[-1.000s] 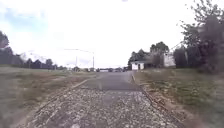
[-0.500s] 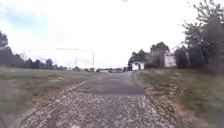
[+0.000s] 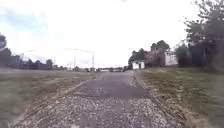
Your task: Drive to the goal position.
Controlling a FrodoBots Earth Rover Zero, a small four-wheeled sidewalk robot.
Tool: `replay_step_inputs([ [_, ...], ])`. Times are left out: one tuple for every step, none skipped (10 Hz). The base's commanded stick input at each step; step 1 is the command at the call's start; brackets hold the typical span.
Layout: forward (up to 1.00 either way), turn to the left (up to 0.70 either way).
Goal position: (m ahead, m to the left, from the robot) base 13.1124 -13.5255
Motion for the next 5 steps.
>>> replay_step_inputs([
  [0.6,0.01],
  [0.6,0.01],
  [0.6,0.01],
  [0.6,0.01],
  [0.6,0.01],
])
